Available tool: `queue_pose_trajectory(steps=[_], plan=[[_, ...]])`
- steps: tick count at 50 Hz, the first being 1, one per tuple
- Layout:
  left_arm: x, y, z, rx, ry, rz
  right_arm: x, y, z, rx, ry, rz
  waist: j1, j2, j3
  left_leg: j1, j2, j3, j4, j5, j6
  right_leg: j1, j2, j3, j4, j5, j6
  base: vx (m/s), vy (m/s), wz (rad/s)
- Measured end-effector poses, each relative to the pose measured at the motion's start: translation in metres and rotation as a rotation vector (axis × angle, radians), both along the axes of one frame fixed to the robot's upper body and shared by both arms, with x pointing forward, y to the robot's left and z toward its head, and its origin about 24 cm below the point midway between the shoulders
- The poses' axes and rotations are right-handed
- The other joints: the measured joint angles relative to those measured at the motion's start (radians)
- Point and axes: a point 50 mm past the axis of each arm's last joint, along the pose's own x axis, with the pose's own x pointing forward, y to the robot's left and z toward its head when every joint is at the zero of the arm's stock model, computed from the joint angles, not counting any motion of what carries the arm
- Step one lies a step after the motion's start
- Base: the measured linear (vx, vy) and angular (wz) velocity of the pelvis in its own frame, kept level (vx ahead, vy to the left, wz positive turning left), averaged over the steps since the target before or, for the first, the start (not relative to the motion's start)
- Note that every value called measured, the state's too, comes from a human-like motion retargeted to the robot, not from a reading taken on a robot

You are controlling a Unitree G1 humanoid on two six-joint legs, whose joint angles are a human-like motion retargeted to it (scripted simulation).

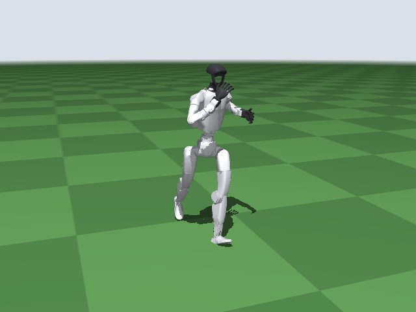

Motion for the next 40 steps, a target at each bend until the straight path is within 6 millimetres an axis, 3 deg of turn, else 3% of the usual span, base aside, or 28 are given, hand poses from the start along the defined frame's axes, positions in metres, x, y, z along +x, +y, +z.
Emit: queue_pose_trajectory(steps=[2,3,5,7,9,11,13,15,18,20,22,25,27,28,30,32,33,35,38,40], plan=[[0.016,-0.008,0.009,0.019,-0.133,0.006,0.007,-0.004,-0.017,-0.027,0.147,0.051,-0.011,0.068,0.028,0.051,0.046,-0.094,0.016,0.040,-0.025,-0.019,-0.005,-0.153,0.275,-0.105,-0.081,1.80,0.28,0.57],[0.027,-0.013,0.011,0.016,-0.197,0.025,0.016,-0.006,-0.031,-0.056,0.226,0.016,-0.033,0.086,0.036,0.067,0.046,-0.168,0.056,0.080,0.011,-0.062,-0.044,-0.232,0.454,-0.183,-0.129,1.67,0.26,0.91],[0.056,-0.026,0.018,0.194,-0.392,0.035,0.037,-0.010,-0.070,-0.083,0.431,-0.042,-0.103,0.019,0.062,0.025,-0.033,-0.287,0.246,0.018,0.208,-0.222,-0.189,-0.310,0.814,-0.342,-0.167,1.54,0.21,1.17],[0.092,-0.047,0.035,0.279,-0.553,0.034,0.060,-0.031,-0.127,-0.118,0.698,-0.244,-0.160,-0.061,0.093,-0.025,-0.125,-0.339,0.460,-0.143,0.302,-0.432,-0.248,-0.235,1.063,-0.444,-0.156,1.43,0.11,1.62],[0.111,-0.067,0.063,0.212,-0.693,0.033,0.056,-0.064,-0.172,-0.076,0.930,-0.405,-0.240,-0.078,0.110,-0.009,-0.176,-0.393,0.547,-0.217,0.279,-0.619,-0.236,-0.179,1.148,-0.489,-0.145,1.40,0.06,2.14],[0.110,-0.086,0.093,0.038,-0.833,0.004,0.031,-0.099,-0.188,0.025,1.066,-0.493,-0.353,-0.044,0.111,0.057,-0.188,-0.474,0.539,-0.215,0.217,-0.743,-0.243,-0.218,1.083,-0.508,-0.162,1.44,0.00,2.73],[0.096,-0.096,0.114,-0.157,-0.944,-0.045,-0.003,-0.132,-0.191,0.103,1.169,-0.579,-0.490,0.017,0.092,0.151,-0.163,-0.580,0.483,-0.164,0.142,-0.787,-0.246,-0.303,0.885,-0.493,-0.163,1.48,-0.13,3.15],[0.081,-0.098,0.125,-0.277,-1.011,-0.113,-0.036,-0.159,-0.195,0.138,1.274,-0.687,-0.612,0.053,0.053,0.249,-0.126,-0.683,0.398,-0.071,0.072,-0.782,-0.229,-0.350,0.579,-0.427,-0.121,1.50,-0.33,3.04],[0.070,-0.098,0.126,-0.311,-1.010,-0.199,-0.074,-0.185,-0.198,0.092,1.395,-0.835,-0.734,0.005,-0.009,0.391,-0.098,-0.714,0.298,0.079,0.015,-0.718,-0.265,-0.291,0.088,-0.315,-0.024,1.48,-0.61,2.69],[0.067,-0.095,0.121,-0.245,-0.981,-0.213,-0.088,-0.194,-0.197,-0.002,1.441,-0.883,-0.784,-0.053,-0.029,0.471,-0.046,-0.592,0.302,0.105,0.028,-0.684,-0.327,-0.243,-0.091,-0.332,0.016,1.40,-0.81,2.36],[0.068,-0.089,0.111,-0.107,-0.924,-0.207,-0.089,-0.197,-0.194,-0.142,1.431,-0.894,-0.797,-0.114,-0.021,0.503,0.026,-0.426,0.436,0.027,0.115,-0.648,-0.412,-0.286,-0.151,-0.377,0.033,1.24,-0.89,1.89],[0.070,-0.066,0.090,0.064,-0.812,-0.126,-0.080,-0.201,-0.188,-0.275,1.369,-0.885,-0.756,-0.149,0.019,0.355,0.073,-0.452,0.932,-0.170,0.229,-0.608,-0.506,-0.417,-0.106,-0.292,0.013,0.99,-0.87,1.37],[0.078,-0.041,0.060,0.123,-0.651,0.049,-0.072,-0.211,-0.196,-0.232,1.352,-0.949,-0.672,-0.115,0.060,0.216,0.047,-0.556,1.227,-0.263,0.262,-0.652,-0.511,-0.428,0.095,-0.287,-0.011,0.80,-0.79,0.82],[0.081,-0.025,0.038,0.124,-0.535,0.154,-0.063,-0.218,-0.202,-0.195,1.332,-1.013,-0.616,-0.085,0.095,0.155,0.045,-0.589,1.349,-0.308,0.263,-0.693,-0.498,-0.422,0.244,-0.349,-0.017,0.71,-0.72,0.42],[0.079,0.000,-0.018,0.088,-0.265,0.323,-0.030,-0.233,-0.207,-0.187,1.219,-1.163,-0.516,-0.034,0.144,0.040,0.025,-0.621,1.507,-0.379,0.263,-0.742,-0.480,-0.433,0.482,-0.485,-0.025,0.71,-0.64,0.27],[0.057,0.013,-0.056,0.037,-0.079,0.400,0.014,-0.227,-0.184,-0.114,1.026,-1.179,-0.434,-0.013,0.146,-0.065,-0.010,-0.594,1.522,-0.407,0.270,-0.714,-0.456,-0.469,0.549,-0.544,-0.037,0.72,-0.48,0.36],[0.047,0.015,-0.064,0.006,-0.030,0.384,0.038,-0.213,-0.167,-0.046,0.934,-1.108,-0.396,-0.017,0.129,-0.122,-0.048,-0.580,1.482,-0.418,0.305,-0.699,-0.440,-0.488,0.531,-0.536,-0.048,0.69,-0.38,0.45],[0.028,0.021,-0.064,-0.013,0.024,0.318,0.063,-0.177,-0.130,0.091,0.795,-0.882,-0.305,-0.044,0.086,-0.198,-0.101,-0.519,1.313,-0.415,0.335,-0.654,-0.407,-0.514,0.473,-0.490,-0.066,0.72,-0.27,0.49],[0.018,0.021,-0.052,-0.016,0.049,0.210,0.068,-0.126,-0.096,0.098,0.669,-0.607,-0.175,-0.101,0.032,-0.154,-0.142,-0.378,0.811,-0.332,0.328,-0.542,-0.336,-0.487,0.330,-0.311,-0.067,0.80,-0.11,0.84],[0.015,0.019,-0.046,-0.036,0.041,0.189,0.063,-0.102,-0.083,0.057,0.614,-0.479,-0.134,-0.109,0.012,-0.041,-0.143,-0.244,0.400,-0.215,0.268,-0.463,-0.241,-0.382,0.251,-0.167,-0.038,0.84,-0.09,1.42]])
